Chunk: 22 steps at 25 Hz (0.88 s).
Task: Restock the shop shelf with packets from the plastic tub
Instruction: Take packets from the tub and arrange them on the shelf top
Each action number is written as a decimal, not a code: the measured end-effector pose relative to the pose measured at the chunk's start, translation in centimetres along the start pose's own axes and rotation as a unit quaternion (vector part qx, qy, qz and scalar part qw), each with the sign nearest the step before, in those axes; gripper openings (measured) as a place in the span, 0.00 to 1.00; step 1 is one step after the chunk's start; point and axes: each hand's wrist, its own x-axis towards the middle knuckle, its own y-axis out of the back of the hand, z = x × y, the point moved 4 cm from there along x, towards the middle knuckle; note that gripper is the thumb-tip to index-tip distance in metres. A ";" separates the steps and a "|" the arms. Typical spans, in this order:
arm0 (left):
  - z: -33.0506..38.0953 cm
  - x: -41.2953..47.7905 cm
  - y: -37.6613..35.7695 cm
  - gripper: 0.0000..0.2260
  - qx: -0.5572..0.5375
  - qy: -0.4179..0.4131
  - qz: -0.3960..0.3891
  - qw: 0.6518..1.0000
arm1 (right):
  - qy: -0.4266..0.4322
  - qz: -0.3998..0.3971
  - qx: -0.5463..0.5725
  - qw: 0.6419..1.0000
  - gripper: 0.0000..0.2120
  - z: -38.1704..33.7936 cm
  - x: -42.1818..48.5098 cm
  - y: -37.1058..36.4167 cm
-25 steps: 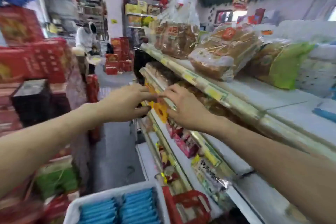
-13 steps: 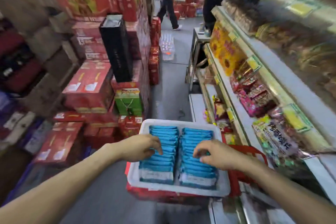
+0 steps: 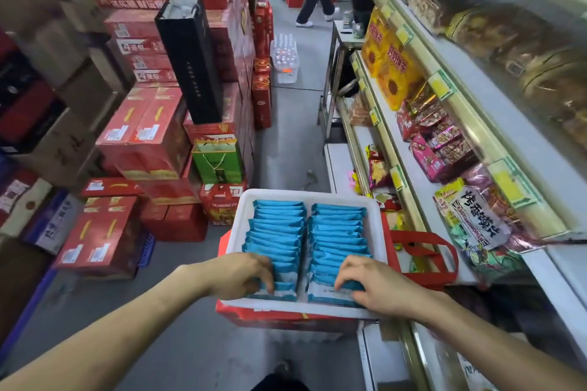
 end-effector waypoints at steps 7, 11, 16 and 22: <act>0.4 1.1 -0.2 0.14 0.019 -0.026 -0.039 0.999 | -0.014 -0.107 -0.019 0.994 0.21 -1.0 1.1 -1.1; 1.4 1.7 -0.3 0.16 0.053 -0.059 -0.040 0.996 | -0.033 -0.119 -0.004 0.992 0.18 -1.6 1.7 -0.6; 1.7 2.5 4.9 0.16 0.050 -0.068 0.033 0.996 | -0.057 0.010 0.033 0.998 0.04 -1.7 0.9 5.6; 4.6 5.0 21.3 0.15 0.041 -0.112 0.085 0.989 | -0.068 0.154 0.080 0.982 0.10 -2.4 -2.8 19.8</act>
